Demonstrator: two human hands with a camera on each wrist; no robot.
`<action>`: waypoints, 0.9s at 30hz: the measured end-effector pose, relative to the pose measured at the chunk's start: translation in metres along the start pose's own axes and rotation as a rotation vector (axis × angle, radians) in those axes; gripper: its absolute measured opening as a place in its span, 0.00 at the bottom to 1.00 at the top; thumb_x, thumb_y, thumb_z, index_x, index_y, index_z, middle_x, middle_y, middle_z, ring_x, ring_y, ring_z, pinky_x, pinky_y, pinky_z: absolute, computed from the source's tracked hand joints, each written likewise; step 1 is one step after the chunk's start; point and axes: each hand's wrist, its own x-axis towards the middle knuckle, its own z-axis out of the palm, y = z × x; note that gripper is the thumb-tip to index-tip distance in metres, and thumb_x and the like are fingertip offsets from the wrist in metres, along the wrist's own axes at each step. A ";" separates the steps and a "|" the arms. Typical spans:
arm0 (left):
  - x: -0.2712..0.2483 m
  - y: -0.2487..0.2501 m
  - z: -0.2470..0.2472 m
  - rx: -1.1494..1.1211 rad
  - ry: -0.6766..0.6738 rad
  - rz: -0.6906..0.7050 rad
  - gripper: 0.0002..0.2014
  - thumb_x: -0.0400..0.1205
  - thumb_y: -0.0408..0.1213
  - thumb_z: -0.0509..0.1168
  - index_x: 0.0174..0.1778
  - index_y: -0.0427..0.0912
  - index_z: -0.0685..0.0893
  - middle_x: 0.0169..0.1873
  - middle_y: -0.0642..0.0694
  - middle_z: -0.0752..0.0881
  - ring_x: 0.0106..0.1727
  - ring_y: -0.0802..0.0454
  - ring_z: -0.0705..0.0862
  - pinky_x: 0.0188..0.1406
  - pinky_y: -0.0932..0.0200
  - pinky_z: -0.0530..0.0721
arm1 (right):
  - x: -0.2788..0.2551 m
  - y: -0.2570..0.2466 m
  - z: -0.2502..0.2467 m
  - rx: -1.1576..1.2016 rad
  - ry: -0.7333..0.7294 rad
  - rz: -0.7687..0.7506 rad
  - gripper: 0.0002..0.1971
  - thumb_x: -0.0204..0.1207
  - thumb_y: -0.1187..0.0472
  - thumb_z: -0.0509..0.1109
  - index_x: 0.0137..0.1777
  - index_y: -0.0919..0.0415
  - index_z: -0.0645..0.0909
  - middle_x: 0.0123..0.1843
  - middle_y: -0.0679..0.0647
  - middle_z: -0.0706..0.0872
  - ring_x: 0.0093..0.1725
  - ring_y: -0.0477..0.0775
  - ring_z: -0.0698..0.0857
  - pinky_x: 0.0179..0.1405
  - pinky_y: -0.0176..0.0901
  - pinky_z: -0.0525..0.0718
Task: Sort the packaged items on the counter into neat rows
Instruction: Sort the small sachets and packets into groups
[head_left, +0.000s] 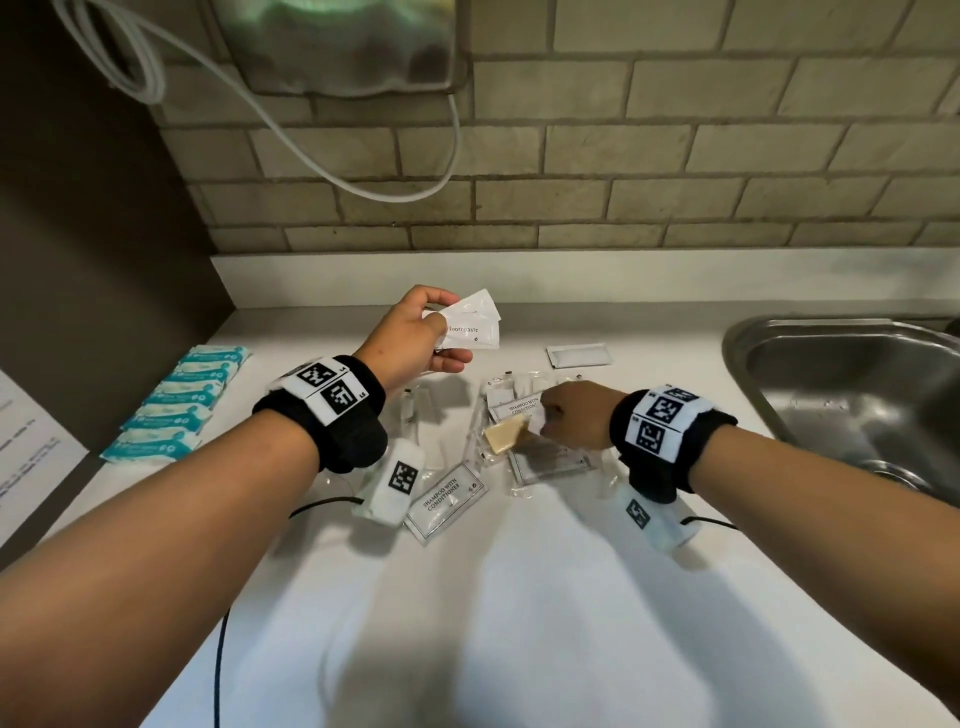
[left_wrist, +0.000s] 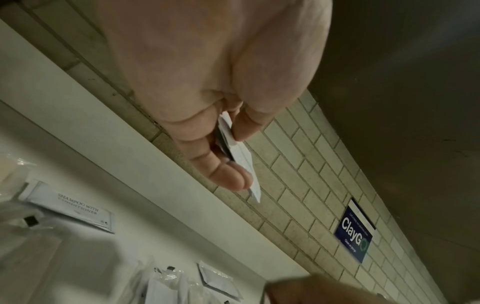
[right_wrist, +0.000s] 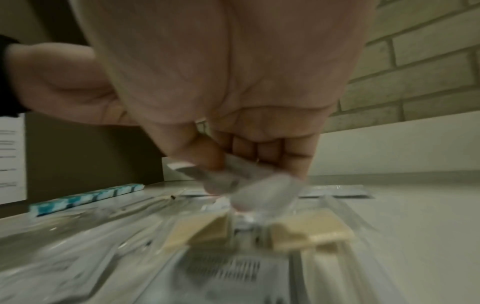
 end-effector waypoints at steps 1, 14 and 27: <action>0.001 0.000 -0.002 0.005 0.002 -0.003 0.16 0.84 0.23 0.49 0.63 0.39 0.73 0.48 0.42 0.80 0.34 0.45 0.86 0.34 0.58 0.88 | 0.006 0.000 -0.006 0.016 0.010 -0.008 0.13 0.82 0.51 0.60 0.52 0.60 0.80 0.57 0.57 0.81 0.57 0.60 0.79 0.53 0.47 0.78; 0.007 -0.026 -0.021 0.055 0.032 -0.107 0.17 0.83 0.22 0.49 0.63 0.39 0.75 0.50 0.36 0.83 0.32 0.47 0.86 0.29 0.61 0.87 | 0.091 -0.019 -0.013 0.098 0.036 0.068 0.24 0.72 0.46 0.74 0.64 0.58 0.83 0.62 0.55 0.86 0.61 0.59 0.84 0.57 0.44 0.82; 0.004 -0.053 -0.028 0.068 0.000 -0.263 0.19 0.85 0.23 0.50 0.68 0.41 0.77 0.51 0.33 0.85 0.34 0.47 0.87 0.30 0.58 0.87 | 0.115 -0.018 -0.021 0.205 0.022 -0.034 0.09 0.69 0.58 0.75 0.47 0.57 0.81 0.44 0.51 0.84 0.43 0.54 0.81 0.42 0.41 0.79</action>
